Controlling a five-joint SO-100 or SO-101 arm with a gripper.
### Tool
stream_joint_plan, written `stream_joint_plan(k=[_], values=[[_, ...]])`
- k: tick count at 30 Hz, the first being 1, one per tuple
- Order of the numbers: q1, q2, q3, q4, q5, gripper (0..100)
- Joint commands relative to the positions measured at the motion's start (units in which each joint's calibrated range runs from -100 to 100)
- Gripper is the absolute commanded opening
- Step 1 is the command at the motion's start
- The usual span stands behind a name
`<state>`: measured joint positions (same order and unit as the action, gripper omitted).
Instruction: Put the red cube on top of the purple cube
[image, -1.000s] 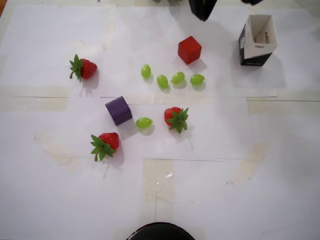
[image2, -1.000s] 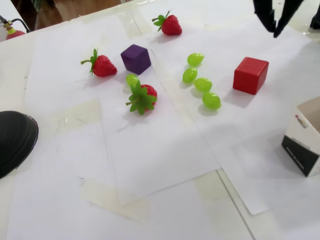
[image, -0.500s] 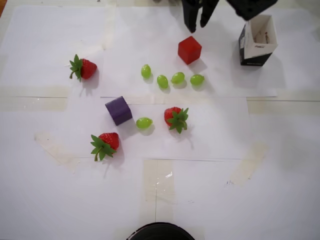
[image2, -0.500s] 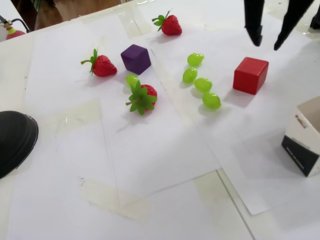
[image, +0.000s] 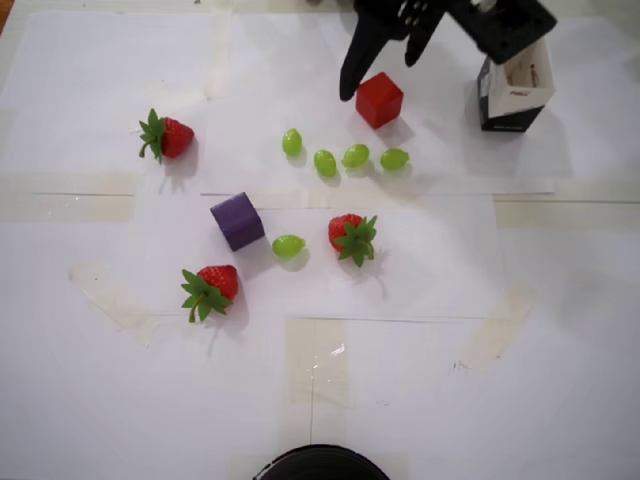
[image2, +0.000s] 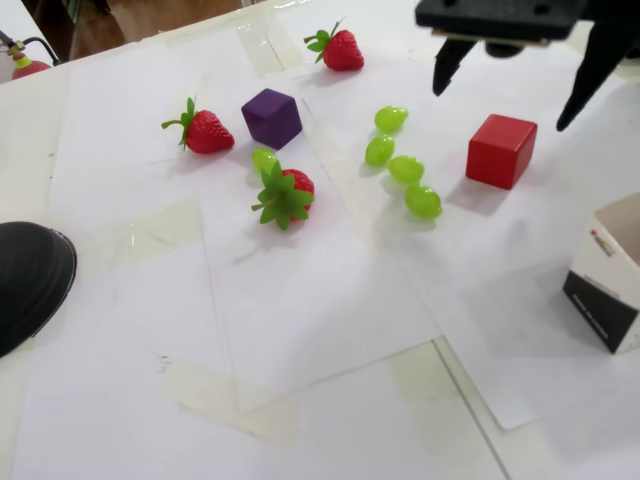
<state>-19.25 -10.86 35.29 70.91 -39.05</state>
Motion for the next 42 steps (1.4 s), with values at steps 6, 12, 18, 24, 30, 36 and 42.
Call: stream_joint_plan(k=[6, 12, 18, 24, 30, 36, 42], values=[[0.35, 5.01, -0.02, -1.55, 0.1, 36], [-0.09, 7.51, -0.2, -3.18, -0.1, 34], [-0.38, 8.37, -0.2, -3.92, -0.2, 33], [-0.09, 9.14, -0.11, -4.24, -0.29, 32], [-0.09, 9.91, -0.48, -3.92, -0.29, 31], [0.35, 10.08, -0.57, -3.92, -0.34, 29], [1.09, 9.83, -0.66, -4.24, -0.15, 24]])
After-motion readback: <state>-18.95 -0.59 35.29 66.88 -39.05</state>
